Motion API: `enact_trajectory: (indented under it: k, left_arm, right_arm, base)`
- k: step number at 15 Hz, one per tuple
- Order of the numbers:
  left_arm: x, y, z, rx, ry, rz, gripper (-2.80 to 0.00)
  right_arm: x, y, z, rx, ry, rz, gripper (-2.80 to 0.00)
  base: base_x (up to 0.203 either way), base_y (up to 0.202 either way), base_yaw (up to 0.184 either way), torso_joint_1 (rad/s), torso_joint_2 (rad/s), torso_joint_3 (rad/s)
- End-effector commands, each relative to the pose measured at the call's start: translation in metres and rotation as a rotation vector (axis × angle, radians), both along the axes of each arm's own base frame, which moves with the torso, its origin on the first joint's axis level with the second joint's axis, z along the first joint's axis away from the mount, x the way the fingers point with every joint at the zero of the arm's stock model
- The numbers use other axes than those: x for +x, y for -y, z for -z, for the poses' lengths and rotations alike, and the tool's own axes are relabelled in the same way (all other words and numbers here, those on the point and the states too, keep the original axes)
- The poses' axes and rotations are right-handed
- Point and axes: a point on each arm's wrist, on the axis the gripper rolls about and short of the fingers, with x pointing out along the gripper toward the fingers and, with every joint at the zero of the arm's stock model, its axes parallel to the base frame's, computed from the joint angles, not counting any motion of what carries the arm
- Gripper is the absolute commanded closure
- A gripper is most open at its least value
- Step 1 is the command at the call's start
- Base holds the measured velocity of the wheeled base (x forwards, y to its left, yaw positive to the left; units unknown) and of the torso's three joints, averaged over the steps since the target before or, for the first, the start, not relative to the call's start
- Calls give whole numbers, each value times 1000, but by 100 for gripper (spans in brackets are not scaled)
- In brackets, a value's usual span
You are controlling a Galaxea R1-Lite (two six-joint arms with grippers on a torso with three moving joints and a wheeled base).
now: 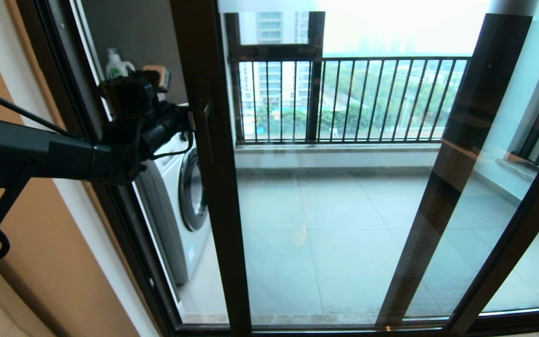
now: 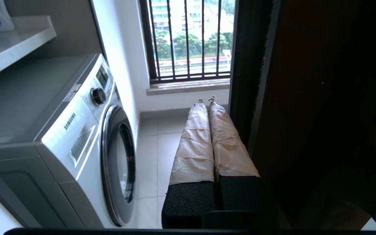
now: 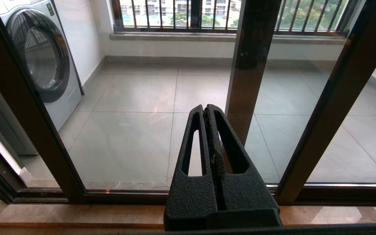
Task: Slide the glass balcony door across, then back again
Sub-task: Open the slid door
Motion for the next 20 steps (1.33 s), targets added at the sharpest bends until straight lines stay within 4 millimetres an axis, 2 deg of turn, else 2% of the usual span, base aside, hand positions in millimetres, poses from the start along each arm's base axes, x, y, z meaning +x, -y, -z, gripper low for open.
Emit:
enact_trajectory:
  k: [1, 5, 12, 16, 20]
  left_arm:
    - [-2, 16, 3, 6, -18, 41, 0]
    - [-7, 37, -5, 5, -13, 86, 0]
    - [-11, 63, 2, 9, -30, 125, 0]
    - [-13, 92, -2, 3, -9, 165, 0]
    - [-9, 114, 4, 32, -3, 199, 0]
  right_arm:
    - [1, 0, 3, 0, -13, 0, 0]
    - [1, 0, 3, -1, -12, 0, 0]
    - [1, 0, 3, -1, -12, 0, 0]
    - [1, 0, 3, 0, -13, 0, 0]
    - [1, 0, 3, 0, -13, 0, 0]
  base:
    - [0, 0, 0, 0, 0, 0]
    - [0, 0, 0, 0, 0, 0]
    - [0, 0, 0, 0, 0, 0]
    - [0, 0, 0, 0, 0, 0]
    - [0, 0, 0, 0, 0, 0]
